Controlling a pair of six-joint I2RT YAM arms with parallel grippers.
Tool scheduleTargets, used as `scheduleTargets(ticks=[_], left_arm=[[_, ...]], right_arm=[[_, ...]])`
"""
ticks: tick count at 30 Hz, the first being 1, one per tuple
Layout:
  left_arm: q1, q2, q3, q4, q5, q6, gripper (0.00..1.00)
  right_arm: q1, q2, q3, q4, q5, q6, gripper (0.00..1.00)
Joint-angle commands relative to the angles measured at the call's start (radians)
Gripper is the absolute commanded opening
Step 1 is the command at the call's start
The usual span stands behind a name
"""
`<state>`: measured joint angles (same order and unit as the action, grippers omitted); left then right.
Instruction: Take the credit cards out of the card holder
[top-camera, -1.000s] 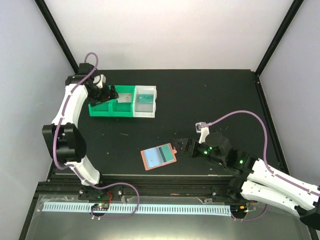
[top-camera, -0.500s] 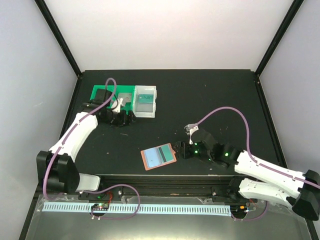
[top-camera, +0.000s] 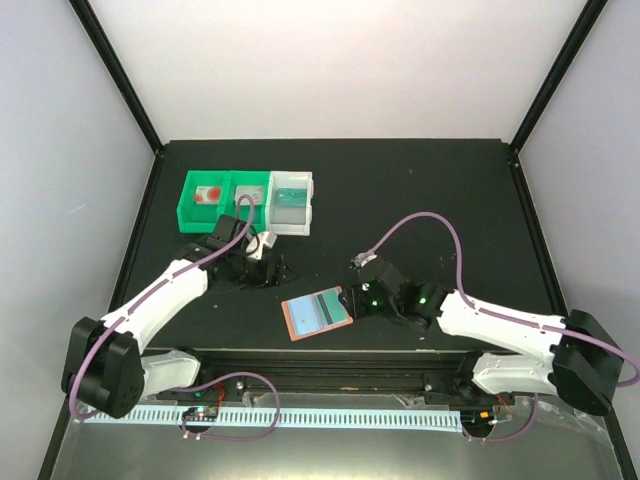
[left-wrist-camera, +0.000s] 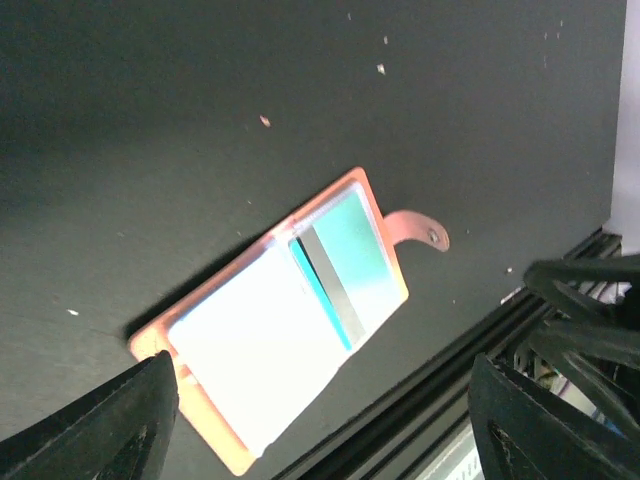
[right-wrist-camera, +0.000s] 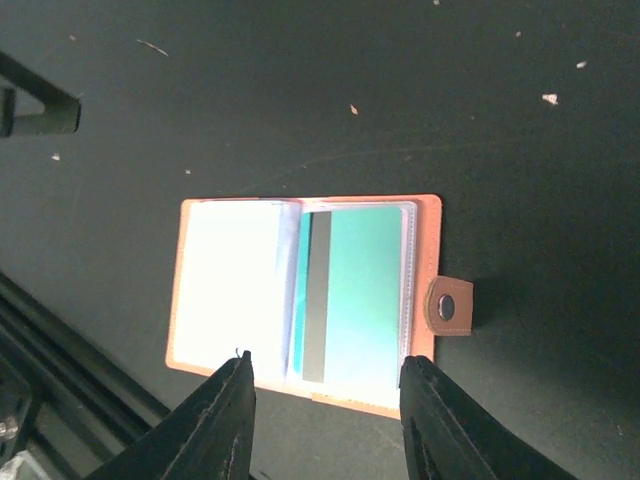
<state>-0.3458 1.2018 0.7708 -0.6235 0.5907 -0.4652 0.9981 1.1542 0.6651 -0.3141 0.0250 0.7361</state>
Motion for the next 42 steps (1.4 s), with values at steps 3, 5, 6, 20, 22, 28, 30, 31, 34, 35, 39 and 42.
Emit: scheduleTargets(ticks=[3, 5, 6, 20, 22, 28, 30, 31, 34, 35, 39, 42], left_arm=[[-0.079, -0.021, -0.091, 0.161, 0.026, -0.123, 0.77], [-0.091, -0.025, -0.127, 0.189, 0.018, -0.143, 0.74], [-0.093, -0.026, -0.148, 0.206, 0.017, -0.152, 0.72], [-0.113, -0.016, -0.299, 0.383, -0.002, -0.246, 0.54], [-0.113, -0.004, -0.305, 0.387, -0.012, -0.25, 0.54], [-0.115, 0.033, -0.348, 0.446, -0.015, -0.272, 0.54], [-0.119, 0.044, -0.357, 0.457, -0.017, -0.275, 0.54], [-0.12, 0.049, -0.365, 0.466, -0.016, -0.28, 0.54], [-0.123, 0.058, -0.383, 0.503, -0.01, -0.295, 0.52], [-0.123, 0.06, -0.39, 0.519, -0.005, -0.305, 0.51], [-0.126, 0.066, -0.408, 0.587, 0.014, -0.34, 0.43], [-0.127, 0.073, -0.41, 0.63, 0.027, -0.358, 0.4]], right_arm=[[0.004, 0.098, -0.018, 0.124, 0.034, -0.02, 0.4], [0.004, 0.135, -0.022, 0.149, 0.036, -0.019, 0.4], [0.004, 0.151, -0.021, 0.154, 0.035, -0.019, 0.4], [0.003, 0.273, -0.058, 0.224, 0.038, -0.001, 0.25], [0.003, 0.273, -0.068, 0.23, 0.036, 0.004, 0.23], [0.003, 0.265, -0.094, 0.25, 0.026, 0.015, 0.16], [0.004, 0.266, -0.102, 0.26, 0.015, 0.02, 0.14], [0.004, 0.266, -0.109, 0.266, 0.011, 0.026, 0.12], [0.004, 0.267, -0.128, 0.291, -0.003, 0.043, 0.11], [0.003, 0.268, -0.134, 0.301, -0.008, 0.048, 0.11], [0.004, 0.274, -0.138, 0.309, -0.019, 0.054, 0.11], [0.004, 0.272, -0.136, 0.309, -0.02, 0.054, 0.1]])
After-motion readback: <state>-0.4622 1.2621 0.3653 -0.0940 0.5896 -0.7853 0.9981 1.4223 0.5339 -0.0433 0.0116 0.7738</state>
